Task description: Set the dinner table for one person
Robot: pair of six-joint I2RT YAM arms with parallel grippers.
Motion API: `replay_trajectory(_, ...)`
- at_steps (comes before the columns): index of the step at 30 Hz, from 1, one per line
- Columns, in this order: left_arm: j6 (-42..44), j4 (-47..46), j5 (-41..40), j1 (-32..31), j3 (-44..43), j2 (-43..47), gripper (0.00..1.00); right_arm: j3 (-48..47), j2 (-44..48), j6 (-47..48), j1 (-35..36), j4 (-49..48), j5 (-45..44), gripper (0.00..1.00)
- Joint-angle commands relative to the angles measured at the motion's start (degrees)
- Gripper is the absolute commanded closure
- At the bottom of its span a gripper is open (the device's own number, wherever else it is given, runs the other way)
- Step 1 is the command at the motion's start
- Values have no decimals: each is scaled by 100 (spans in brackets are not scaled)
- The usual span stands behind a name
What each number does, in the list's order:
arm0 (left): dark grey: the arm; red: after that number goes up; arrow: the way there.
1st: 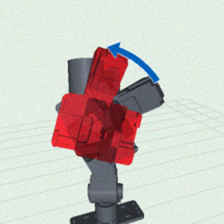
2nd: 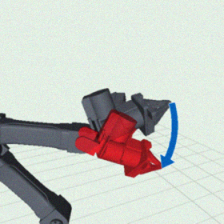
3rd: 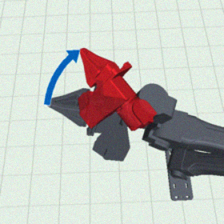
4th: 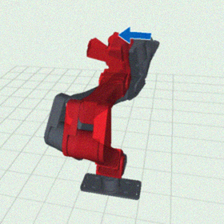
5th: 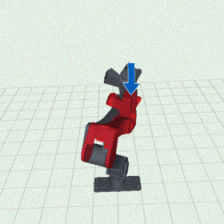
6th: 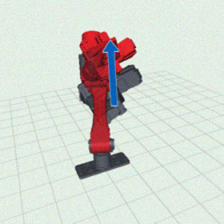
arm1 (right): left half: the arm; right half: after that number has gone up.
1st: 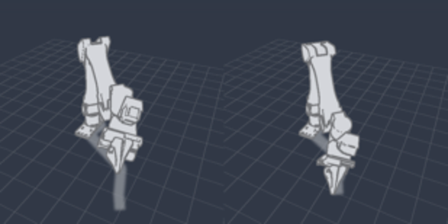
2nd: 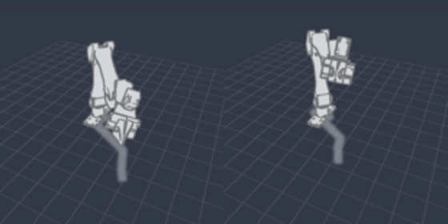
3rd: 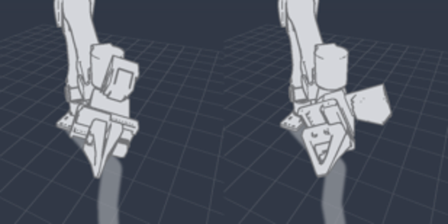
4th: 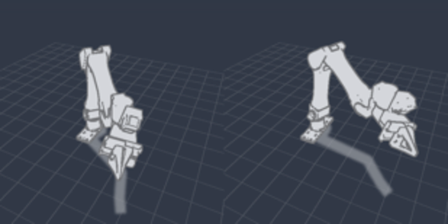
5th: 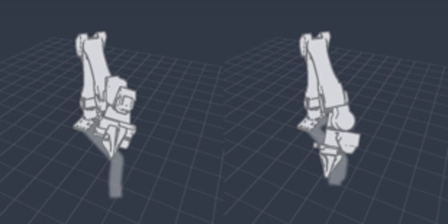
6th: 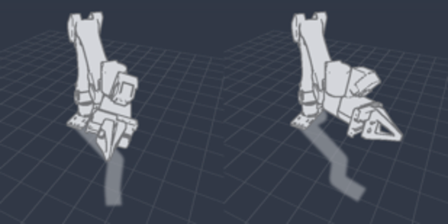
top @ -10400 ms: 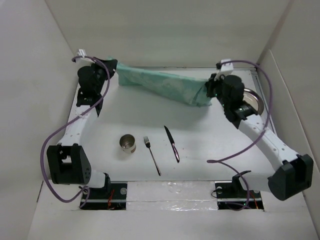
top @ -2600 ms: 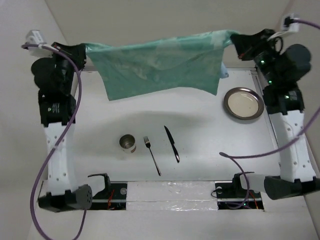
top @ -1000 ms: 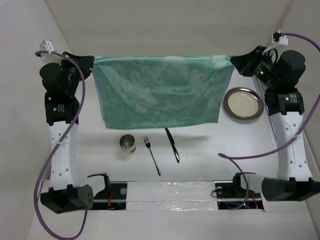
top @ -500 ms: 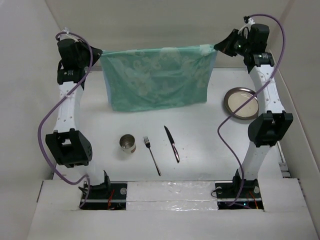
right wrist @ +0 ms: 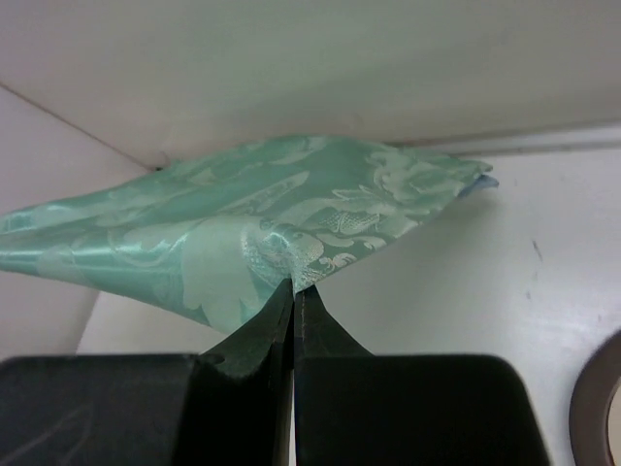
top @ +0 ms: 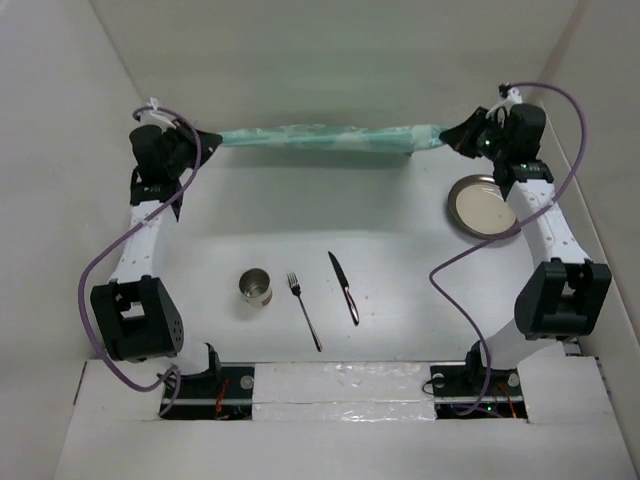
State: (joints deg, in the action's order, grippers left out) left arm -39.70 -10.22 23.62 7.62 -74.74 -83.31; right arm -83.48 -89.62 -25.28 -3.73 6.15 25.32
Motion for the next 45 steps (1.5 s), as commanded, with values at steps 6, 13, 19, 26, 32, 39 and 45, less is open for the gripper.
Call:
replay_trajectory(6,138,-2098,214,91,2226,-730,100,2327,-458,-329,-137,-2205,-63,99)
replay_trajectory(13,-64,-2617,-15,39,3166,-986,100,3302,-487,-355,-6,-2470,-123,99)
replay_trajectory(19,-266,-2757,-322,-67,3816,-468,100,4093,129,-329,188,-2224,-554,95)
replay_trajectory(26,-573,-2810,-604,-120,4502,51,100,4384,270,-346,66,-1793,-845,84)
replay_trajectory(32,-986,-2776,-937,-120,5100,683,100,4648,1086,-311,-58,-1547,-1161,58)
replay_trajectory(39,-1171,-2538,-1069,-120,5127,1114,47,4648,1711,-337,204,-1468,-1135,65)
replay_trajectory(45,-1241,-2204,-1465,-120,5101,2370,47,4236,661,-451,855,-1845,-1170,100)
